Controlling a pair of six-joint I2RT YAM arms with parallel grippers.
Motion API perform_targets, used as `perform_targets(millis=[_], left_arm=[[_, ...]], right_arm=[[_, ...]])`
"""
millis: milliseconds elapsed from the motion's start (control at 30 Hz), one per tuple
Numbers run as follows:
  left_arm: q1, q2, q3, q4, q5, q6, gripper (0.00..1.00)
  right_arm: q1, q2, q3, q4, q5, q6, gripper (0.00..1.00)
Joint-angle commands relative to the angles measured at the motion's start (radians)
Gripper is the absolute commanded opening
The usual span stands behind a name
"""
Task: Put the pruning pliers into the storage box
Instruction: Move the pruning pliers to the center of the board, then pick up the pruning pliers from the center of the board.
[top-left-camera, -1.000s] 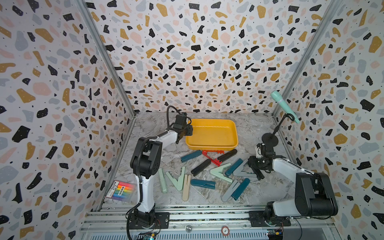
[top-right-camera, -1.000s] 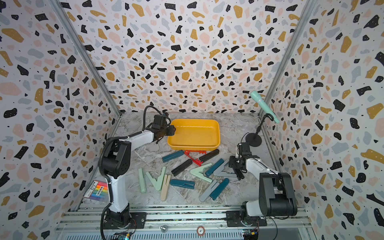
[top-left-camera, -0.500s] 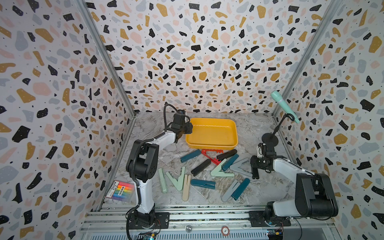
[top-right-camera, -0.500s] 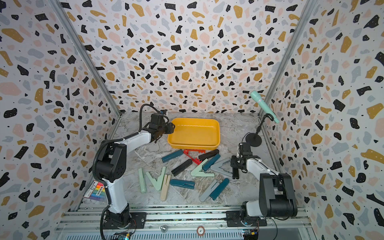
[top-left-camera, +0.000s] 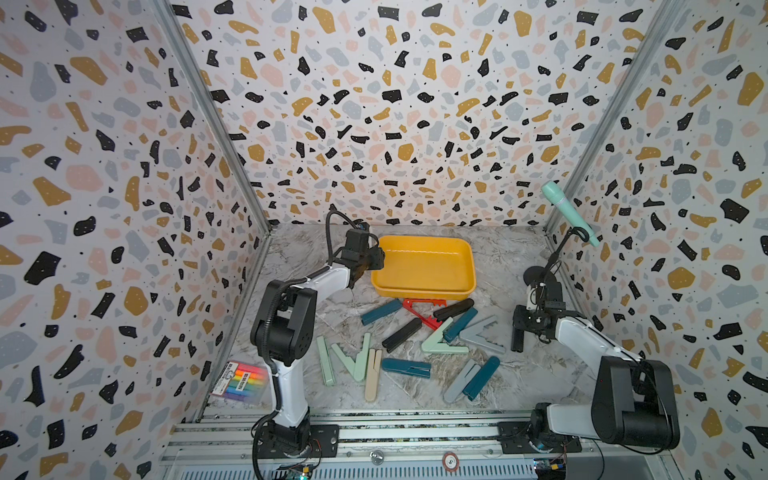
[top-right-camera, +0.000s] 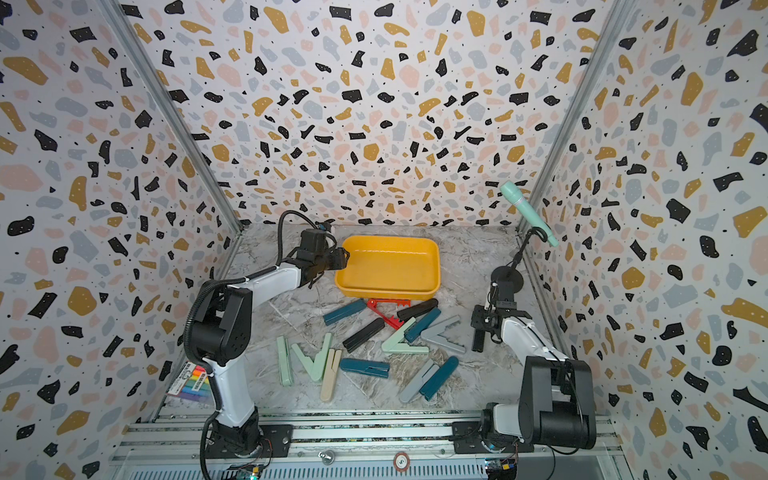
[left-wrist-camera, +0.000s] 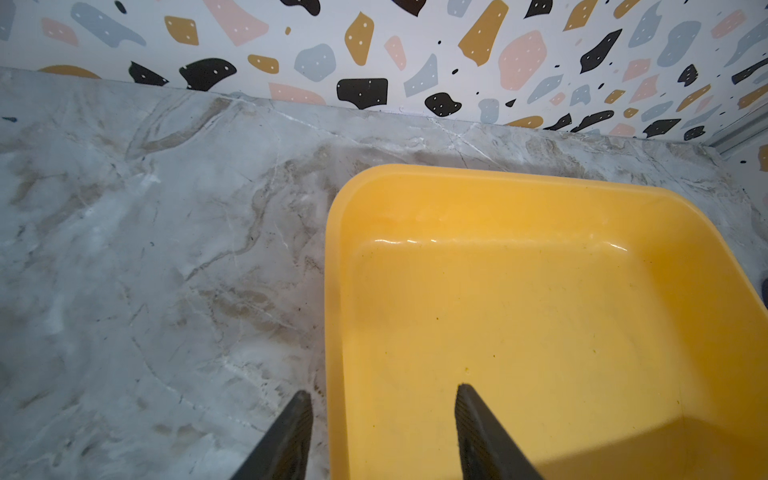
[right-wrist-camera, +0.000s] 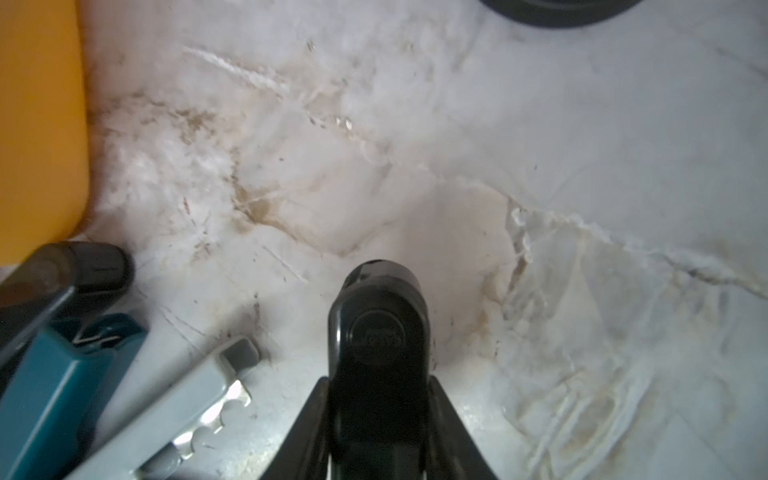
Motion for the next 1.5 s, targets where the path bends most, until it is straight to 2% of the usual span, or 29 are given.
perform_targets(millis=[0, 133, 233, 433, 567, 733, 1000, 1167, 1333, 1467], left_arm=[[0.004, -0.038, -0.020, 0.043, 0.010, -0.011, 0.55], [0.004, -0.035, -0.032, 0.055, 0.020, -0.026, 0.55], [0.004, -0.029, -0.037, 0.058, 0.028, -0.038, 0.55], [0.005, -0.025, -0.047, 0.056, 0.033, -0.051, 0.55], [0.005, -0.018, -0.051, 0.055, 0.035, -0.057, 0.55], [0.004, -0.015, -0.055, 0.050, 0.036, -0.057, 0.56], [0.004, -0.009, -0.062, 0.052, 0.039, -0.057, 0.56], [0.004, -0.013, -0.064, 0.054, 0.039, -0.056, 0.56], [0.004, -0.025, -0.074, 0.044, 0.030, -0.045, 0.56], [0.004, -0.040, -0.084, 0.038, 0.019, -0.033, 0.56]], right_arm=[[0.002, -0.039, 0.045, 0.030, -0.018, -0.012, 0.34], [0.025, -0.007, 0.059, 0.081, -0.031, -0.007, 0.35], [0.029, 0.089, 0.098, 0.107, -0.015, -0.004, 0.36], [0.038, 0.303, 0.243, 0.153, -0.060, -0.020, 0.36], [0.055, 0.450, 0.359, 0.130, -0.048, -0.027, 0.42], [0.055, 0.565, 0.457, 0.085, -0.071, -0.017, 0.57], [0.053, 0.529, 0.472, 0.043, -0.088, -0.032, 0.78], [0.059, 0.477, 0.450, -0.004, -0.119, -0.054, 0.98], [0.067, 0.479, 0.409, -0.059, -0.128, -0.086, 0.99], [0.063, 0.475, 0.379, -0.096, -0.080, -0.117, 0.99]])
